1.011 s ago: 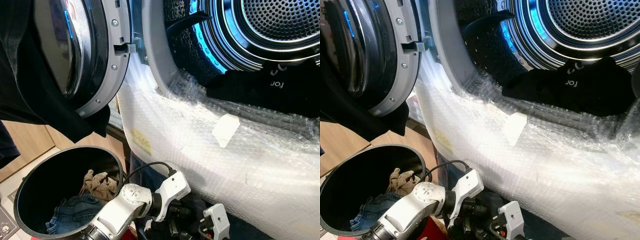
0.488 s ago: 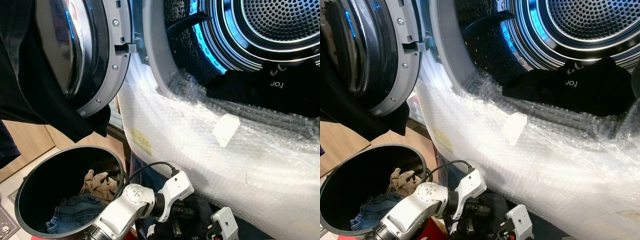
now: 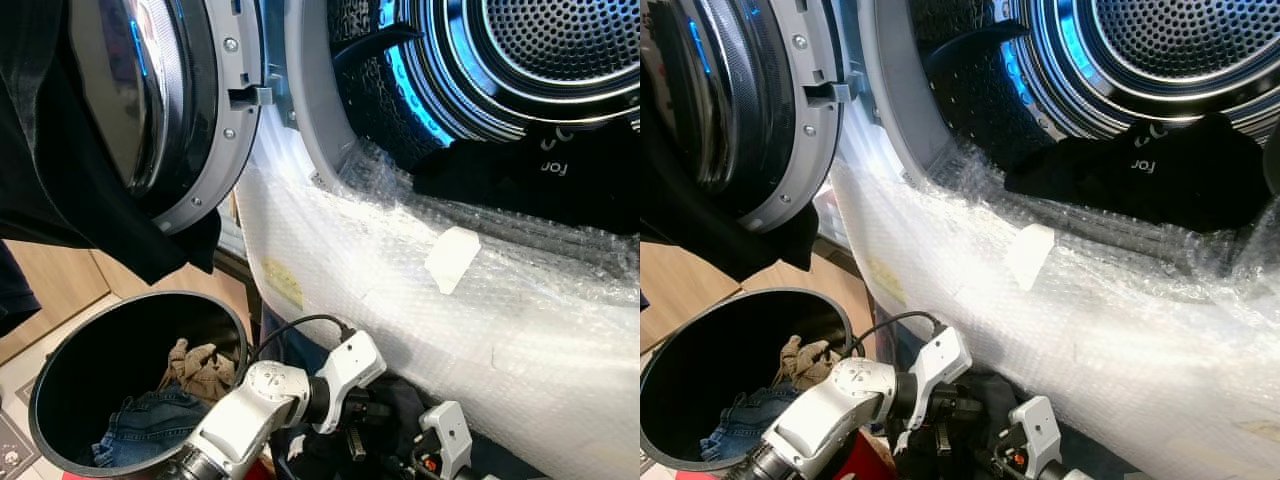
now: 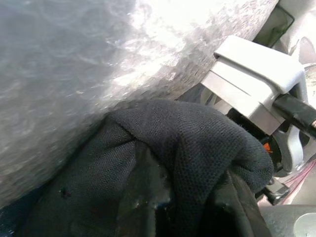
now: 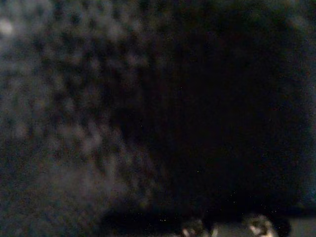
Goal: Clothes washing
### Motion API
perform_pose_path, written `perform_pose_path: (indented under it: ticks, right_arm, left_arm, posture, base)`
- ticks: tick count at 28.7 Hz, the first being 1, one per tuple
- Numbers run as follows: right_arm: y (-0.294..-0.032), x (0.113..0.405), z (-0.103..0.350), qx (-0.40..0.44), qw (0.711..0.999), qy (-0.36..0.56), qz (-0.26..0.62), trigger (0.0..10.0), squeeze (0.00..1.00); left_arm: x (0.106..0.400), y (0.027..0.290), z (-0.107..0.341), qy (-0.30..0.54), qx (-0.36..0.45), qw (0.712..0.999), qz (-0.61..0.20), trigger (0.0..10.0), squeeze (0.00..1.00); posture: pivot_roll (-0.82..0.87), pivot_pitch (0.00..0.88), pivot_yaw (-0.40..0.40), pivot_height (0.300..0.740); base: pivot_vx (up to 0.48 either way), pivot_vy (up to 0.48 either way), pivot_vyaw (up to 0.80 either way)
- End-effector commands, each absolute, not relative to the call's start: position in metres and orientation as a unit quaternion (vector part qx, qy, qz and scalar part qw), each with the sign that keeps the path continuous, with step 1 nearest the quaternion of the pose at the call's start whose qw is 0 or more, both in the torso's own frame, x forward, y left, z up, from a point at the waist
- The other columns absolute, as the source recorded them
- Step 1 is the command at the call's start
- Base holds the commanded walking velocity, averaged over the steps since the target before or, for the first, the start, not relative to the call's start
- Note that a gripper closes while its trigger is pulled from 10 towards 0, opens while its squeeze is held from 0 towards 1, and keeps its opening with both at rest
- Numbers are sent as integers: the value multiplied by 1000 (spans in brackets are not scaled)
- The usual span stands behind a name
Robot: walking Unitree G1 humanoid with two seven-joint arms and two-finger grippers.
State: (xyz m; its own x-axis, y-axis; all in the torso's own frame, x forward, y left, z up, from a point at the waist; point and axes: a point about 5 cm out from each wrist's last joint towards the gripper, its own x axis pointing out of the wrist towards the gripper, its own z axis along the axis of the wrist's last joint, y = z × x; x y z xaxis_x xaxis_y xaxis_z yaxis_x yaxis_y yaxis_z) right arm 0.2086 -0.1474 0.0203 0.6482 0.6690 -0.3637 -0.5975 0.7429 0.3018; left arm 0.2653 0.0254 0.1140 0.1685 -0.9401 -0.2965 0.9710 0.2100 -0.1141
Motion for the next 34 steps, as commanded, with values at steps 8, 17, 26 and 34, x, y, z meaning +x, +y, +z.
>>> perform_pose_path:
  ticks: [8, 17, 26, 34]
  right_arm:
    - [-158, 206, 19, 65, 900, 235, 361, 0, 0]
    - [-157, 209, 19, 70, 902, 230, 357, 0, 0]
    - [-152, 207, 17, 75, 897, 233, 369, 0, 0]
    - [-147, 201, 18, 83, 883, 235, 398, 0, 0]
  left_arm:
    - [264, 23, 133, 123, 52, 754, -644, 0, 0]
    - [270, 24, 139, 112, 66, 761, -636, 0, 0]
    - [268, 28, 135, 118, 71, 761, -634, 10000, 0]
    - [262, 35, 139, 126, 49, 748, -650, 10000, 1000]
  posture:
    - [-39, 39, -14, 740]
    - [-32, 38, -11, 740]
    - [-27, 42, -10, 740]
    - [-24, 46, -7, 740]
  base:
    - [0, 0, 0]
    - [0, 0, 0]
    - [0, 0, 0]
    - [0, 0, 0]
